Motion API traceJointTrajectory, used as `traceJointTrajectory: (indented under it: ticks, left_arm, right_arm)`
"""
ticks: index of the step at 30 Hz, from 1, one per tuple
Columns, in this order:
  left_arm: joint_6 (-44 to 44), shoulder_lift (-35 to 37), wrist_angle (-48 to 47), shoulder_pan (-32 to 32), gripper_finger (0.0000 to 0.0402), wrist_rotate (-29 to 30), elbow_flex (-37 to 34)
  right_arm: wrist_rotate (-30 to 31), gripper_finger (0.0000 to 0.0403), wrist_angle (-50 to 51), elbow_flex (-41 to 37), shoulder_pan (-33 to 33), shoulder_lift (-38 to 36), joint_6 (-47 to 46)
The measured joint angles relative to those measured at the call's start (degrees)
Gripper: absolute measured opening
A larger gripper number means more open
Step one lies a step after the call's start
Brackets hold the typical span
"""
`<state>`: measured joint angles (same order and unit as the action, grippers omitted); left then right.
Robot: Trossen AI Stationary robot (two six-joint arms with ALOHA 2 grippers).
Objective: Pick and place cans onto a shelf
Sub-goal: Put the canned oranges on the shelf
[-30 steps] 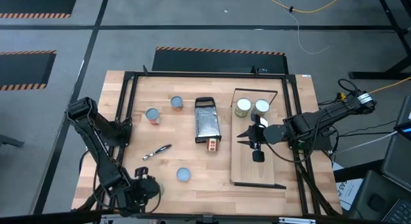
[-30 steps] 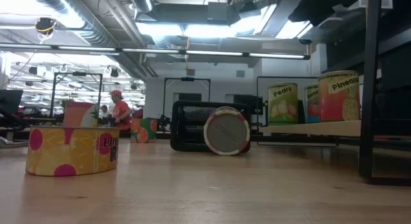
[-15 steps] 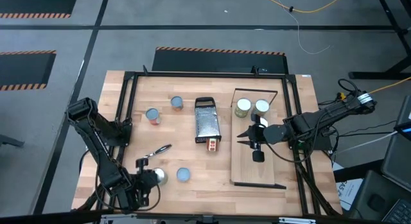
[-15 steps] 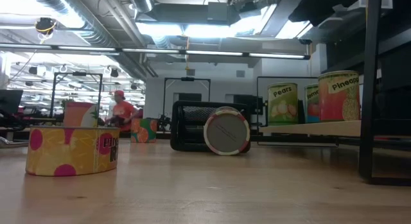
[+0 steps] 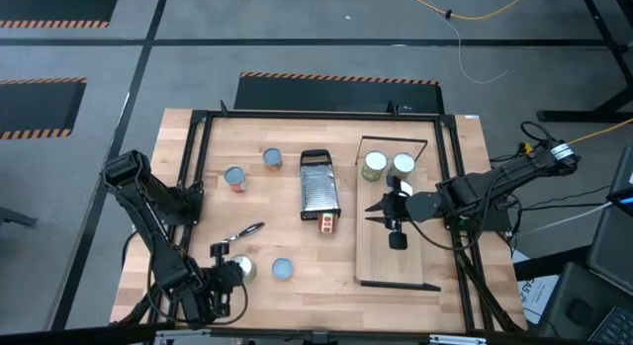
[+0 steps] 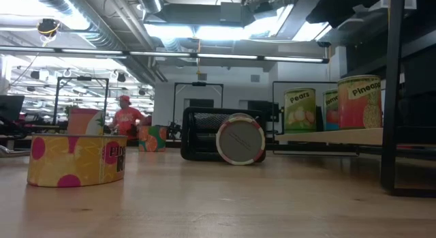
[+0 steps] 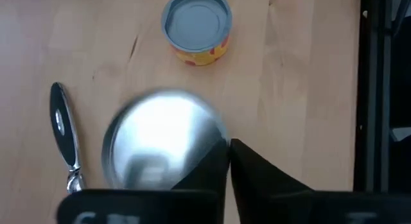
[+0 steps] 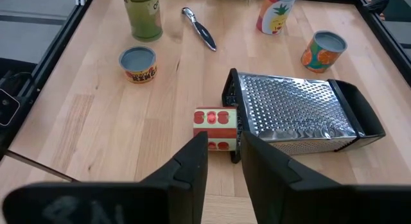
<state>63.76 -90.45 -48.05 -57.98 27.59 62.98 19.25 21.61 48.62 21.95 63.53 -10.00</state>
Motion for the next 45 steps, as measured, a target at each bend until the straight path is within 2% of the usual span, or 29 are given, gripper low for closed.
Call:
traceJointTrajectory:
  ticks: [8,13,21,25,29,38,42,45]
  left_arm:
    - [0.0,0.2,0.3,0.9,0.0002,-0.6,0.0]
    - [-1.5,1.2,-0.2,2.4,0.0001,-3.9,0.9]
    - [-12.9,1.2,-6.9,6.9,0.0001,-6.0,10.8]
    - [-21.0,1.2,-10.9,10.2,0.0000,-5.5,17.2]
    - [-30.4,1.2,-10.4,14.5,0.0000,-5.0,21.0]
    - [-49.6,0.4,-1.0,24.8,0.0000,-6.2,22.0]
    - [-55.0,-2.0,3.0,28.0,0.0000,-7.9,22.0]
    - [-55.8,-4.8,3.6,29.3,0.0000,-9.0,22.0]
  right_arm:
    - [0.0,0.0096,0.0,0.0,0.0,-0.6,0.0]
    - [0.0,0.0096,0.0,0.0,0.0,-2.8,0.0]
    - [0.0,0.0096,0.0,0.0,0.0,-6.1,0.0]
    - [0.0,0.0096,0.0,0.0,0.0,-6.6,0.0]
    - [0.0,0.0097,0.0,0.0,0.0,-6.6,0.0]
    - [0.0,0.0097,0.0,0.0,0.0,-6.6,0.0]
    - [0.0,0.0097,0.0,0.0,0.0,-6.6,-0.1]
    - [0.0,0.0097,-0.4,0.0,0.0,-6.6,-0.2]
